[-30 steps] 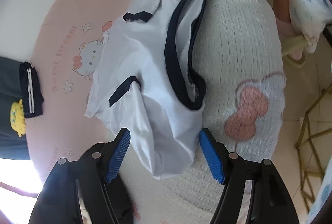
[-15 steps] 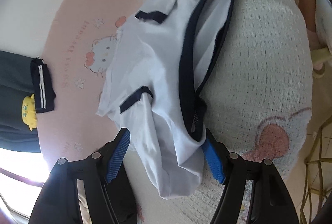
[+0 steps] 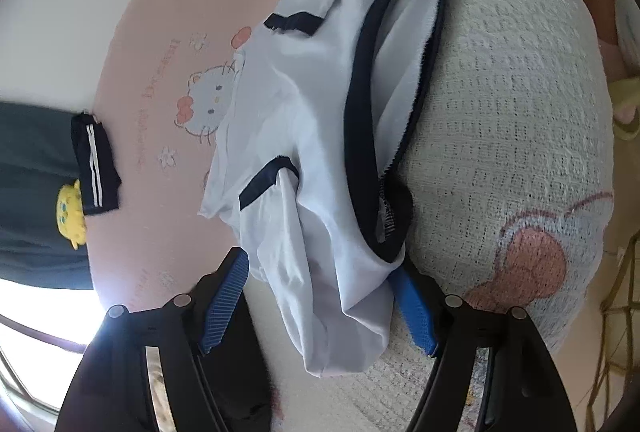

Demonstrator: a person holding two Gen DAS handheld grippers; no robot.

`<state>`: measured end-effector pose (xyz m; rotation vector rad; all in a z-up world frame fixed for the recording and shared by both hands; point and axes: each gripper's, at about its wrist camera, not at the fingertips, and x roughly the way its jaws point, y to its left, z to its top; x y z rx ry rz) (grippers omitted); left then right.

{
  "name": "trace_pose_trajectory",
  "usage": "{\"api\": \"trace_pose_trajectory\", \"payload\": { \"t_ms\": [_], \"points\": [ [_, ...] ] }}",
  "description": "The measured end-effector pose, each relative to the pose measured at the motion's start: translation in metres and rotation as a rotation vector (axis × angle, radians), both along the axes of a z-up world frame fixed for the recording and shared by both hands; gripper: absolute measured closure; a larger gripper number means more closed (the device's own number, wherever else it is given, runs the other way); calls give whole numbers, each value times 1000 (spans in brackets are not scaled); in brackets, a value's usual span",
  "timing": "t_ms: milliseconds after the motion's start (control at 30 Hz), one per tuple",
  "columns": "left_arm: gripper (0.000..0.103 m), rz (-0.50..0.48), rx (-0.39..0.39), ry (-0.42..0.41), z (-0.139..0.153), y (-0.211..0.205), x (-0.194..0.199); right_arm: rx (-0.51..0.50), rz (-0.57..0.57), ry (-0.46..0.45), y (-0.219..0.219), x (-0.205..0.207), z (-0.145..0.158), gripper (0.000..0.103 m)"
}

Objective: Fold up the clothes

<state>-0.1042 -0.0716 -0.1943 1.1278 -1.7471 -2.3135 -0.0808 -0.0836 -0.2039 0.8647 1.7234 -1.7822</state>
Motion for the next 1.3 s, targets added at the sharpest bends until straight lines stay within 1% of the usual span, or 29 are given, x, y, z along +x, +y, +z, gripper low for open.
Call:
{"api": "trace_pose_trajectory", "payload": {
  "t_ms": [67, 133, 167, 200, 233, 267, 300, 333, 367, 400, 433, 533, 667, 700, 767, 867, 933, 1033, 1100, 1200, 1267, 1300],
  "points": [
    [33, 6, 23, -8, 2, -3, -3, -6, 4, -38, 1, 0, 0, 51],
    [35, 15, 50, -20, 4, -6, -4, -12, 4, -84, 1, 3, -1, 77],
    [35, 25, 64, -27, 4, -3, 2, 1, 22, -77, 1, 8, -5, 84],
    [35, 35, 82, -33, 5, -4, 1, 14, 40, -71, 0, 14, -9, 91],
    [37, 45, 111, -45, 7, -7, -1, 27, 59, -62, 0, 20, -13, 91],
    [43, 51, 144, -65, 9, -10, -2, 56, 84, -24, -2, 26, -18, 92],
    [55, 59, 193, -97, 12, -13, -4, 64, 87, -16, -2, 27, -18, 92],
    [62, 70, 255, -141, 16, -18, -6, 70, 90, -10, -3, 28, -19, 92],
    [76, 81, 315, -186, 19, -22, -9, 50, 63, -30, -4, 24, -16, 92],
    [86, 77, 345, -221, 20, -24, -10, 28, 43, -50, -4, 21, -13, 92],
    [88, 75, 374, -256, 21, -25, -11, 6, 23, -71, -4, 17, -9, 92],
    [90, 94, 419, -302, 26, -29, -18, -69, -47, -162, -2, 2, 2, 93],
    [90, 260, 685, -404, 46, -61, -41, -223, -214, -321, 4, -31, 25, 95],
    [90, 301, 752, -428, 51, -69, -47, -247, -248, -344, 5, -37, 29, 95],
    [90, 370, 895, -454, 65, -89, -57, -310, -291, -355, 9, -47, 43, 95],
    [90, 430, 991, -457, 79, -110, -70, -372, -316, -366, 9, -57, 59, 95],
    [90, 441, 1004, -444, 79, -115, -75, -418, -335, -372, 10, -59, 68, 95],
    [91, 457, 1023, -423, 81, -122, -82, -473, -365, -355, 14, -57, 78, 95],
    [92, 468, 1035, -410, 82, -127, -87, -515, -384, -352, 11, -70, 83, 95],
    [91, 484, 1054, -389, 83, -134, -95, -534, -391, -333, 3, -92, 86, 95],
    [91, 495, 1066, -375, 84, -139, -99, -561, -411, -338, -3, -106, 85, 95],
    [91, 506, 1055, -365, 79, -141, -101, -578, -424, -342, -5, -110, 84, 95]
  ]
}}
